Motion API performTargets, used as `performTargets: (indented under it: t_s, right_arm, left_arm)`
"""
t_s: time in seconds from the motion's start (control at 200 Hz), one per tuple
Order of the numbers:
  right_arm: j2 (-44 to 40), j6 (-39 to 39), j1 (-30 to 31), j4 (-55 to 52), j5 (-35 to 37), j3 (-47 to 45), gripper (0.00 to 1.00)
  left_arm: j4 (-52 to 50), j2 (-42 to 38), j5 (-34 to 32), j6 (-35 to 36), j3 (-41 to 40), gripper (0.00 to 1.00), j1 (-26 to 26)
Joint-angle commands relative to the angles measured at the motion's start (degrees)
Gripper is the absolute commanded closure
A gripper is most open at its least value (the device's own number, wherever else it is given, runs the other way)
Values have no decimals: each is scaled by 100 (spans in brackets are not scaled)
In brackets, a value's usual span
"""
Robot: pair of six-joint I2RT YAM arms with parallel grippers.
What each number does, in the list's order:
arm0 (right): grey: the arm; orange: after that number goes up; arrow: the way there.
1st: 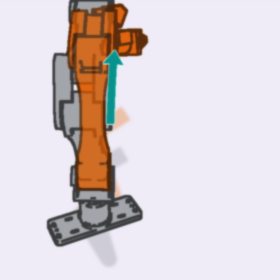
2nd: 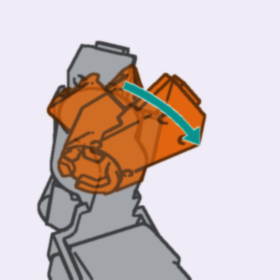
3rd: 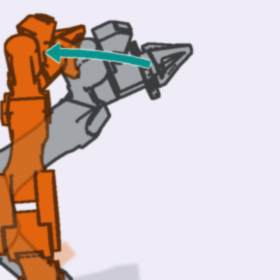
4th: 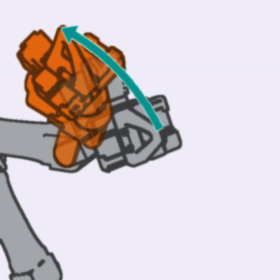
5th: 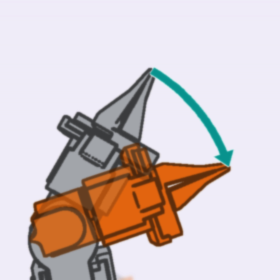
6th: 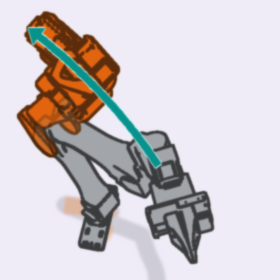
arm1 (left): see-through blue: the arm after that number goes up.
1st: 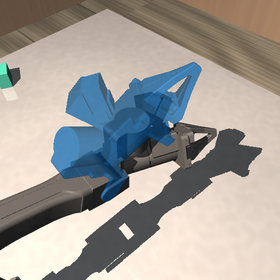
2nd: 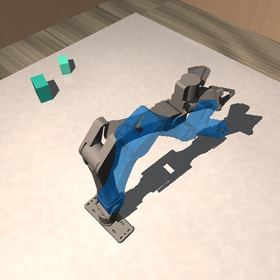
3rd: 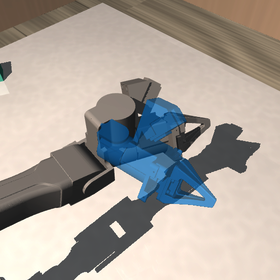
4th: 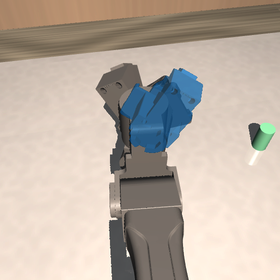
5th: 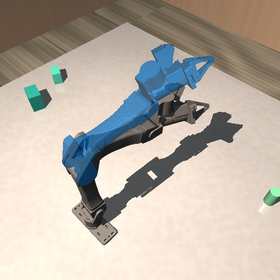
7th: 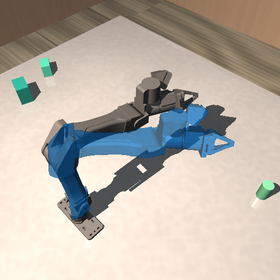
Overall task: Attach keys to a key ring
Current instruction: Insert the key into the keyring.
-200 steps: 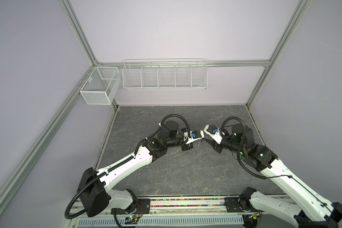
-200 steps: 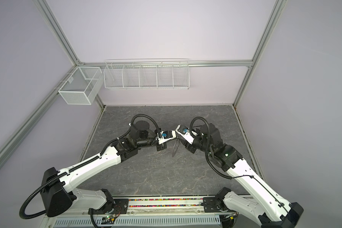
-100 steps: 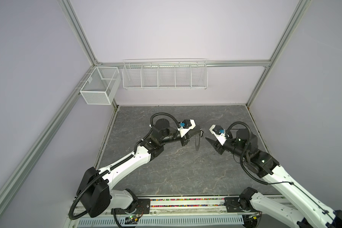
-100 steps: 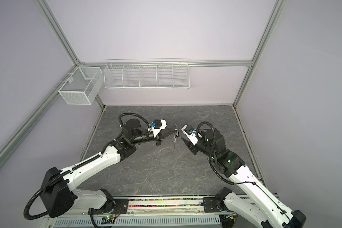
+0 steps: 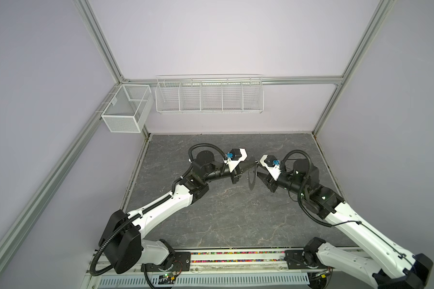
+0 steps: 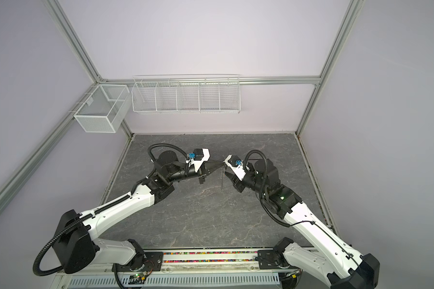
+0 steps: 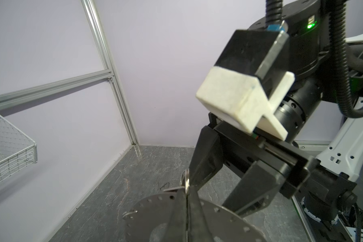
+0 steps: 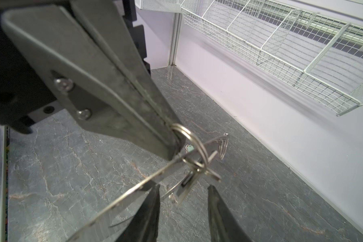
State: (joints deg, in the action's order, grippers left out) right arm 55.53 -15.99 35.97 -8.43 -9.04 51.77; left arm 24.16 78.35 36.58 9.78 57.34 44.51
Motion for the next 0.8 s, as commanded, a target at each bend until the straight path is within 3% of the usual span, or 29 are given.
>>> performTargets:
  t_s: [0.0, 0.505, 0.795]
  right_arm:
    - [6, 72, -27, 339, -10, 84, 63]
    - [6, -186, 6, 91, 400, -25, 87]
    - [-68, -635, 570, 143, 1489, -102, 92]
  left_arm:
    - [229, 43, 122, -117, -9, 100, -21]
    - [405, 124, -226, -341, 81, 100, -30]
    - [925, 225, -436, -621, 10, 100, -64]
